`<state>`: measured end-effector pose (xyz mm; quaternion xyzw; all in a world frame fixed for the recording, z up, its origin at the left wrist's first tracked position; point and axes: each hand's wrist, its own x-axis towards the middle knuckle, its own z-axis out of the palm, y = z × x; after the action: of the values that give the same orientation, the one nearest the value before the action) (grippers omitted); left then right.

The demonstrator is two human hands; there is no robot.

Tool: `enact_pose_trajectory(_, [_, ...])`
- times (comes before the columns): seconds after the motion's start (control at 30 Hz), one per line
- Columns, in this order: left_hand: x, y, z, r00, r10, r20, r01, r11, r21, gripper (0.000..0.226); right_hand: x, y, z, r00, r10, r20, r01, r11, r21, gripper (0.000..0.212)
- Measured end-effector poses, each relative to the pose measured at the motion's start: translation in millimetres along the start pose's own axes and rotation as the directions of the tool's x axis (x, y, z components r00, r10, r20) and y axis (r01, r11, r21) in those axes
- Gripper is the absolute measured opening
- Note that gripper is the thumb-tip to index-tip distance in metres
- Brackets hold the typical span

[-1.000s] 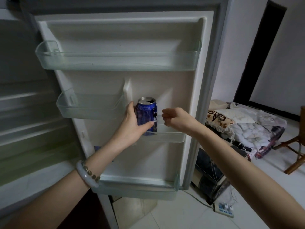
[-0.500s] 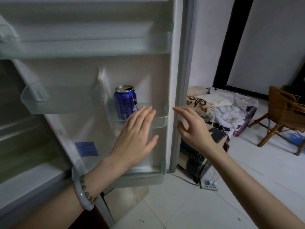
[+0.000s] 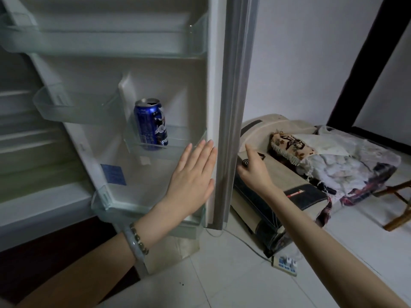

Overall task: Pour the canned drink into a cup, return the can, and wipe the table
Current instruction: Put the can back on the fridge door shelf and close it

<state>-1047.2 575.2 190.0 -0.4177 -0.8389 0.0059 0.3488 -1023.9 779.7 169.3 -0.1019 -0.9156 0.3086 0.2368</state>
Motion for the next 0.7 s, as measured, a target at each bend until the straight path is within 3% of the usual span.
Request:
enact_pose_trajectory(0.13, [3,10,5,0.993,-0.107,0.052,0.101,0.990,0.103,0.073,9,7,-2,0.994,-0.060,0.096,0.044,0.986,0.160,0.062])
enact_pose_trajectory(0.27, [2,11,4,0.987,-0.142,0.076,0.118,0.959,0.256,0.078,23,14,5,0.982,-0.035,0.186,-0.010,0.971,0.238,0.075])
enact_pose_trajectory(0.43, [-1,12,2,0.982,-0.176,0.071,0.146,0.939,0.310,0.080,25,19,7,0.983,-0.045,0.180,-0.020,0.939,0.342,0.066])
enact_pose_trajectory(0.7, [-23,8,-9,0.982,-0.182,0.056,0.155,0.937,0.314,0.075,9,18,1,0.985,-0.138,0.101,0.107,0.958,0.266,0.042])
